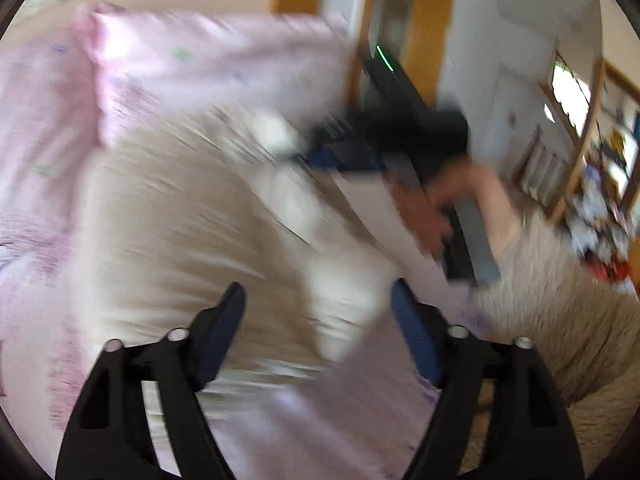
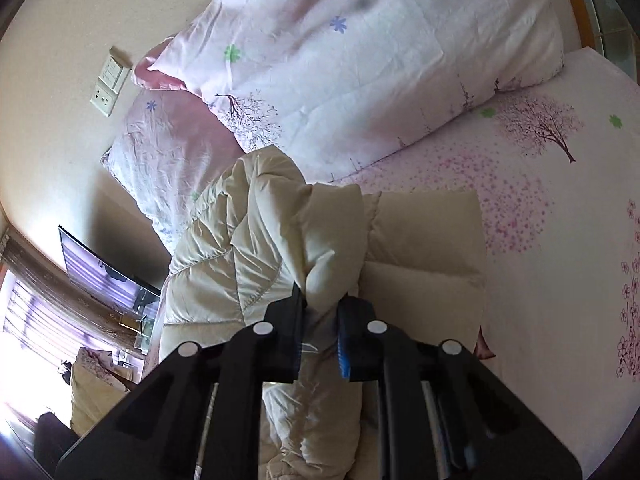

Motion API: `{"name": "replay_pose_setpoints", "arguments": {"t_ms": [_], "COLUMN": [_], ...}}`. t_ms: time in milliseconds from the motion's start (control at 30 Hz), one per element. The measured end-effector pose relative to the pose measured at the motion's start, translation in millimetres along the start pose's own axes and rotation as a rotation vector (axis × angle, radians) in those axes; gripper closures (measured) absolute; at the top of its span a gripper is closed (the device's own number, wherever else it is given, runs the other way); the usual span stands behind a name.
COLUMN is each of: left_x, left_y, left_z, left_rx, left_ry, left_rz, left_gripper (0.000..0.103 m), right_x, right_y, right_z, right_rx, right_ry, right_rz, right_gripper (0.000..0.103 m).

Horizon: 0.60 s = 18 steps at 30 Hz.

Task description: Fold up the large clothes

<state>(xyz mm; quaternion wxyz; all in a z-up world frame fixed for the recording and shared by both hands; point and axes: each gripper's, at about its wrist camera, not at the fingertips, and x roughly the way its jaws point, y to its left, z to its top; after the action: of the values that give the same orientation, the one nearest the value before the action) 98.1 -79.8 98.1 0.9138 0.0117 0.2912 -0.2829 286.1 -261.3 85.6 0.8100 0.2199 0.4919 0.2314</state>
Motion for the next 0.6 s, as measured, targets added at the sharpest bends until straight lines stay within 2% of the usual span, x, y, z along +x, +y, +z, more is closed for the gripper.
{"name": "replay_pose_setpoints", "arguments": {"t_ms": [33, 100, 167, 267, 367, 600], "left_x": [-11.0, -15.3, -10.7, -0.2, 16.8, 35.4], "left_y": [16.8, 48.5, 74.2, 94.7, 103.0, 103.0], "left_z": [6.7, 16.1, 20.0, 20.4, 16.3, 12.4], "left_rx": [-0.018, -0.070, -0.130, -0.172, -0.191, -0.205], "left_ry": [-0.036, -0.043, -0.017, 0.030, 0.075, 0.121], "left_rz": [0.064, 0.181, 0.220, 0.249, 0.224, 0.184], "left_gripper": [0.025, 0.025, 0.025, 0.025, 0.026, 0.026], "right_x": [0.6, 2.5, 2.4, 0.5, -0.5, 6.1], "right_y": [0.1, 1.9, 2.0, -0.9, -7.3, -29.1], "right_z": [0.2, 1.4, 0.8, 0.0, 0.4, 5.3], "right_rx": [-0.001, -0.003, -0.003, 0.005, 0.024, 0.070], "right_ry": [0.003, 0.009, 0.009, 0.005, 0.000, 0.021], "right_rz": [0.000, -0.003, -0.003, -0.001, -0.008, -0.065], "right_gripper": [0.089, 0.089, 0.089, 0.089, 0.089, 0.089]}}
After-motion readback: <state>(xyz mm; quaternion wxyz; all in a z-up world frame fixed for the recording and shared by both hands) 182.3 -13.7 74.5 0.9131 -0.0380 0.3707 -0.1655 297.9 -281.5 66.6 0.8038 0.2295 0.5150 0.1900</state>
